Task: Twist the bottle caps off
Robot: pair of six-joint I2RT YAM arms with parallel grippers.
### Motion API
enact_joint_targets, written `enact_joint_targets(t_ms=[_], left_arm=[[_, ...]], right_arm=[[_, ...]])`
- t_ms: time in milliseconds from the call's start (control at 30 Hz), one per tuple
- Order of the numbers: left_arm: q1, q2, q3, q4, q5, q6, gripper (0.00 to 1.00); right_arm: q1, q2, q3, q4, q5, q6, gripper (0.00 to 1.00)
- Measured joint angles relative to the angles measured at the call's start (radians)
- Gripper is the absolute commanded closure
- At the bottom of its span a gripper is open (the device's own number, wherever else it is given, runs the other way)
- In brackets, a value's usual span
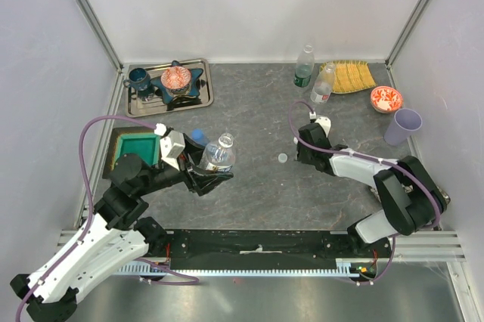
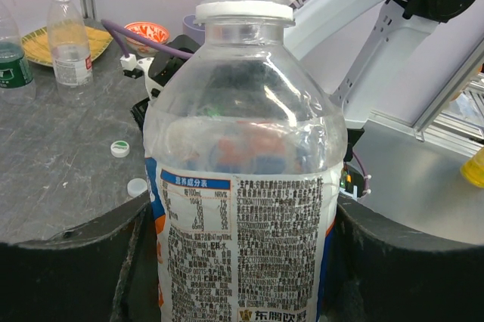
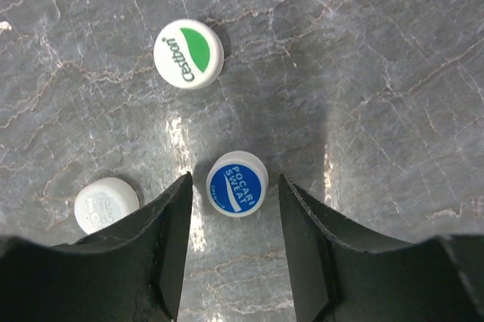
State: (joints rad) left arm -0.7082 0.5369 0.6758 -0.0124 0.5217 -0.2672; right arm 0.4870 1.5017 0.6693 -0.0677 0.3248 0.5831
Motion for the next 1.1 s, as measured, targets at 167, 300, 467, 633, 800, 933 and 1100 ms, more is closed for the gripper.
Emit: enact_joint_targets(t_ms=[167,300,467,633,800,933,1100], left_arm=[[0.000,0.004,-0.008,0.008,0.000,0.000,0.48],[0.000,0.013,-0.009,0.014,0.000,0.000,0.47],[0.000,0.042,-0.009,0.025,0.003,0.000,0.46],[0.000,0.127,-0.008,0.047,0.011,0.000,0.45],[0.000,0.277,0.050,0.053,0.077,0.000,0.44],[0.000,0.402,0.135,0.063,0.169,0.000,0.43],[-0.001,0.512,0.222,0.082,0.246,0.000,0.44]], right_arm=[[0.000,-0.034,-0.018,-0.015,-0.019,0.009,0.30],[0.000,-0.100,-0.014,-0.098,-0.029,0.021,0.21],[0.000,-0.282,0.144,-0.269,-0.029,0.028,0.19],[-0.001,-0.499,0.367,-0.275,-0.109,0.020,0.19],[-0.005,-0.631,0.454,-0.194,-0.402,0.015,0.15],[-0.003,-0.629,0.464,-0.135,-0.603,0.038,0.12],[0.006,-0.603,0.451,-0.120,-0.726,0.052,0.10]])
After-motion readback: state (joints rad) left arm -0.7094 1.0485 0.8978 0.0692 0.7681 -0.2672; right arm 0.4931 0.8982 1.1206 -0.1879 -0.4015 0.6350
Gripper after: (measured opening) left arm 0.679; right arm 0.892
